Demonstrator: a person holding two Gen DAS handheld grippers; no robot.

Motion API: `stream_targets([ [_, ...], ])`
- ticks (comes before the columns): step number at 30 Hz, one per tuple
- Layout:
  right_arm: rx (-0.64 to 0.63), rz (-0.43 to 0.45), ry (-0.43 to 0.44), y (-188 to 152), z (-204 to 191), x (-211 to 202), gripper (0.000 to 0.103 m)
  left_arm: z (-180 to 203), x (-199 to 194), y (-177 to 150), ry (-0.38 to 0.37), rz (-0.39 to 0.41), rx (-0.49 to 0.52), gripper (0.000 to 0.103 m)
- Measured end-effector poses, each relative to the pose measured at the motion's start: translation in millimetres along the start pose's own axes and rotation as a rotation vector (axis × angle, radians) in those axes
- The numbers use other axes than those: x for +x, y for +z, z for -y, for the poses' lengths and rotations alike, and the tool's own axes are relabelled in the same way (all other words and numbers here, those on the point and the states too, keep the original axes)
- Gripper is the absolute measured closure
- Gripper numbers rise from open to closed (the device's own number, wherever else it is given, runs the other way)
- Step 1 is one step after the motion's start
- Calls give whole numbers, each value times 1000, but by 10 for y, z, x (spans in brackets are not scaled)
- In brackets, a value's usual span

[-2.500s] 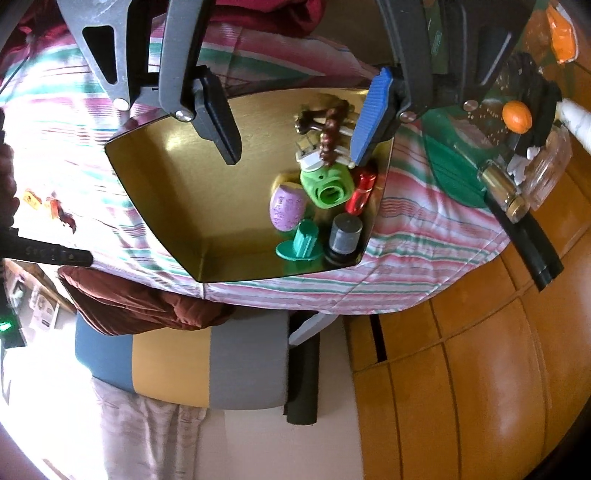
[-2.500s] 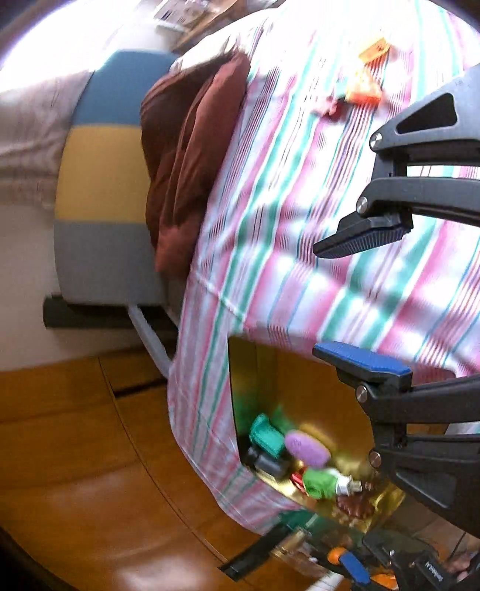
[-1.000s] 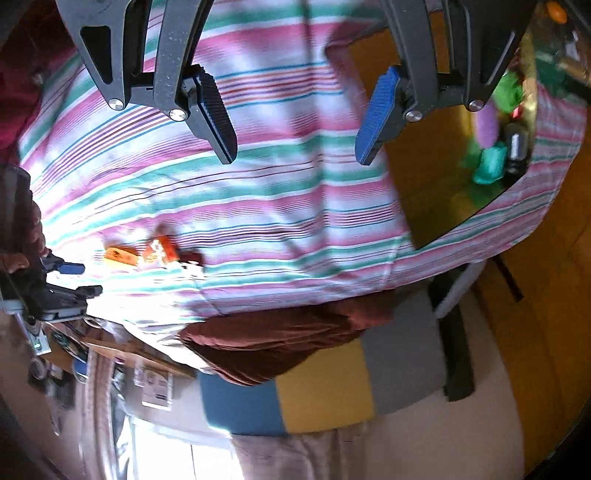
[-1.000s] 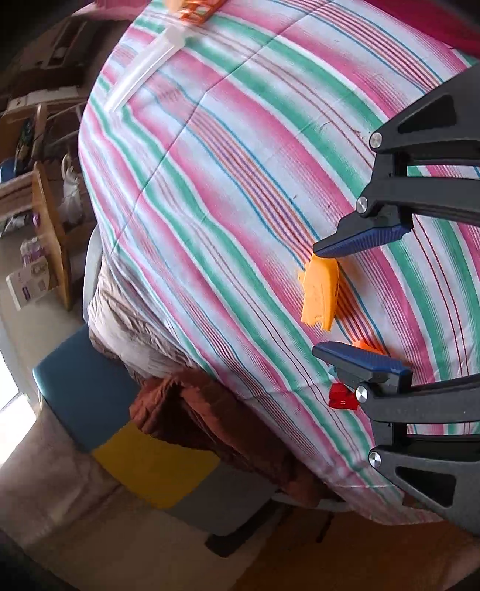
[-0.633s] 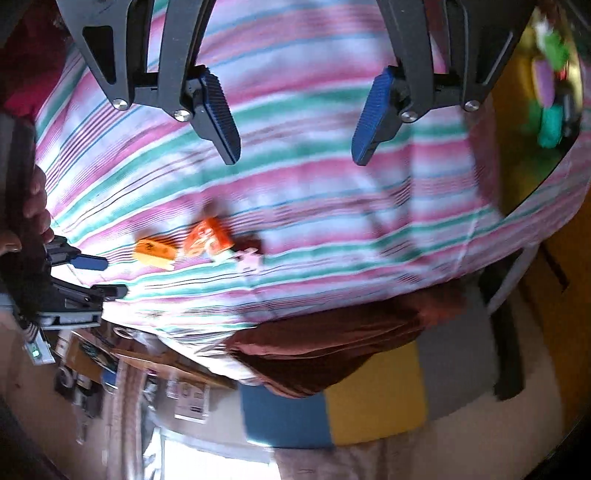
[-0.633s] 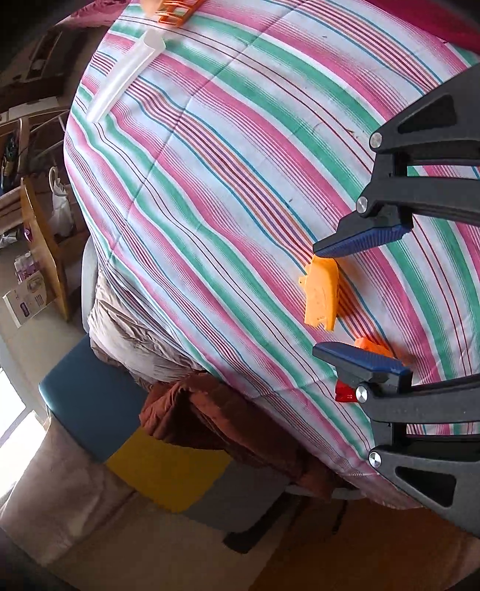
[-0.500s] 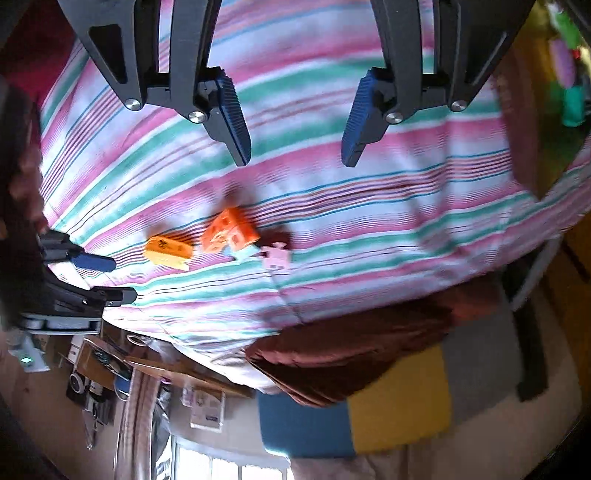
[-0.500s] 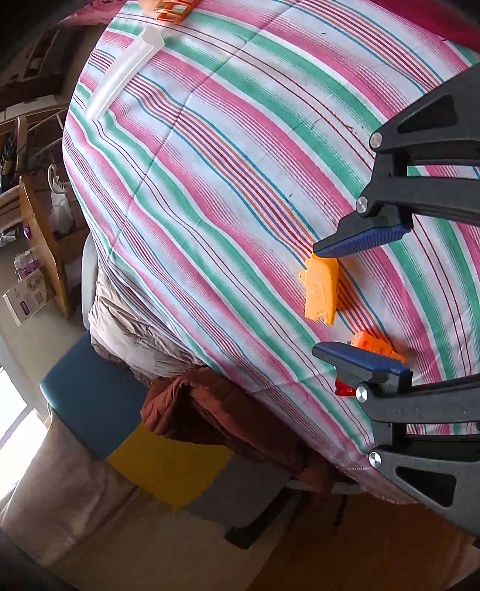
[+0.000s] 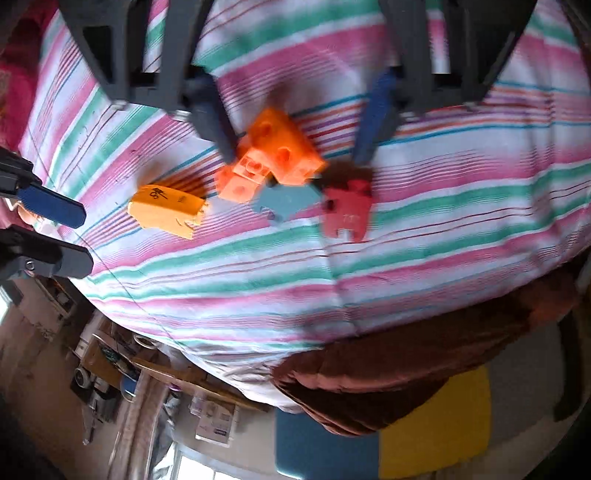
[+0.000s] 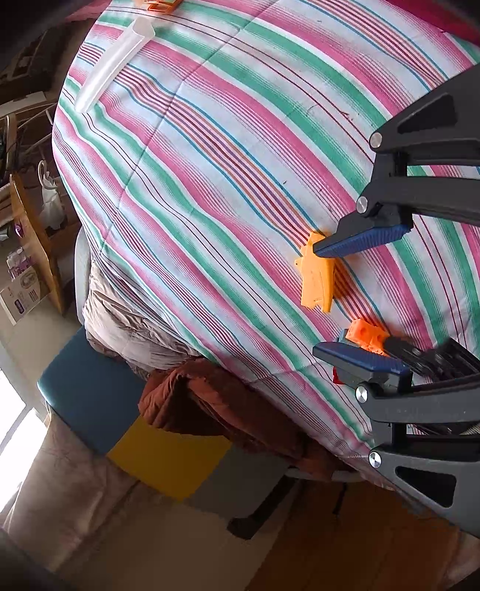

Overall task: Organize rigid objects
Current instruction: 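Close the left tool on the orange cube block, then lift the orange cube block off the bed with the left tool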

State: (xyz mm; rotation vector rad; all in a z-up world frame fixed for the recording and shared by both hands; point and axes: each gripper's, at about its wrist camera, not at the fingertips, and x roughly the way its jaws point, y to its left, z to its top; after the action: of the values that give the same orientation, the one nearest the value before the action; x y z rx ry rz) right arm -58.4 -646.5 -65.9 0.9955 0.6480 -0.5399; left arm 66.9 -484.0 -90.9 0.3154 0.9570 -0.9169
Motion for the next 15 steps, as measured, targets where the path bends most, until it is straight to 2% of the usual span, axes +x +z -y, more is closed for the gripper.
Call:
stream_targets([
  [1,1,1,0,3,0,3,55,13,15,6,-20,0,-3,67],
  [3,4,5,-7,5,18,4,55,31,-13,-27,-23,18,-5,68],
  [7,15,5,-12,12,40,10,55,-62,-163,-240,-70,13,-67,69],
  [10,7,4,-21,1,26,13,55,-184,-357,-520,-101,5,-131,69],
  [15,4,-5,-41,-13,39,35,55,-346,-657,-863,-109,-7,-201,68],
])
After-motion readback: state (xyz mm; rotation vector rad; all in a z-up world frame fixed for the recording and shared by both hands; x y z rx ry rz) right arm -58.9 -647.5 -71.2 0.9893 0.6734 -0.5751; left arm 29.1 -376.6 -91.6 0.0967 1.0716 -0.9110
